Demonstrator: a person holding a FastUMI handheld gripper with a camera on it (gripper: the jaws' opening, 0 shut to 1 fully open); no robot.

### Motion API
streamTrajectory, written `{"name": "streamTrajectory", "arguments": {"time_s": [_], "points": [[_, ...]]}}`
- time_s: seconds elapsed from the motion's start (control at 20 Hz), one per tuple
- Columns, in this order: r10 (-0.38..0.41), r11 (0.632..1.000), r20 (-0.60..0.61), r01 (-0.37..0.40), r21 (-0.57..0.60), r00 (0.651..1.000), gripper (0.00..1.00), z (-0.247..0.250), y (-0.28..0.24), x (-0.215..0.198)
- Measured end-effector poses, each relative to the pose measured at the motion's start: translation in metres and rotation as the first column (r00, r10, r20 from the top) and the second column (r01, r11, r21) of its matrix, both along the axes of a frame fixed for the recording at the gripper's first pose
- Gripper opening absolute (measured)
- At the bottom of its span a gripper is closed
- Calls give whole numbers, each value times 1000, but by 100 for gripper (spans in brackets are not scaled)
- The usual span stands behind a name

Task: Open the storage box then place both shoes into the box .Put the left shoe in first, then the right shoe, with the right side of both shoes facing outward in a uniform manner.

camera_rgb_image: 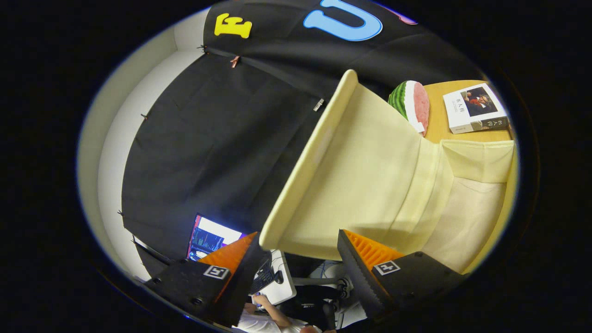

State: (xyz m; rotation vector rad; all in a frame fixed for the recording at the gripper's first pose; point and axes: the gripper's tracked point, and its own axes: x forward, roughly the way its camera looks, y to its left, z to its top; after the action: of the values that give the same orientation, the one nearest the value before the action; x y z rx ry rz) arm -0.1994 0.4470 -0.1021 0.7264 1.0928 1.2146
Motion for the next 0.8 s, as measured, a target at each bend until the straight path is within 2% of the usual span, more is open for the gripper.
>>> {"name": "streamTrajectory", "arguments": {"time_s": [0.15,0.3,0.4,0.6,0.7,0.8], "points": [[-53,998,-16,53,34,998,98,11,-11,13],[-163,986,-1,163,37,987,98,12,-45,43],[-255,967,23,254,21,967,97,10,-76,67],[-389,913,119,400,-80,913,98,-10,-153,98],[-421,874,201,455,-171,884,98,-28,-194,107],[-424,818,294,501,-282,857,98,-51,-240,111]]}}
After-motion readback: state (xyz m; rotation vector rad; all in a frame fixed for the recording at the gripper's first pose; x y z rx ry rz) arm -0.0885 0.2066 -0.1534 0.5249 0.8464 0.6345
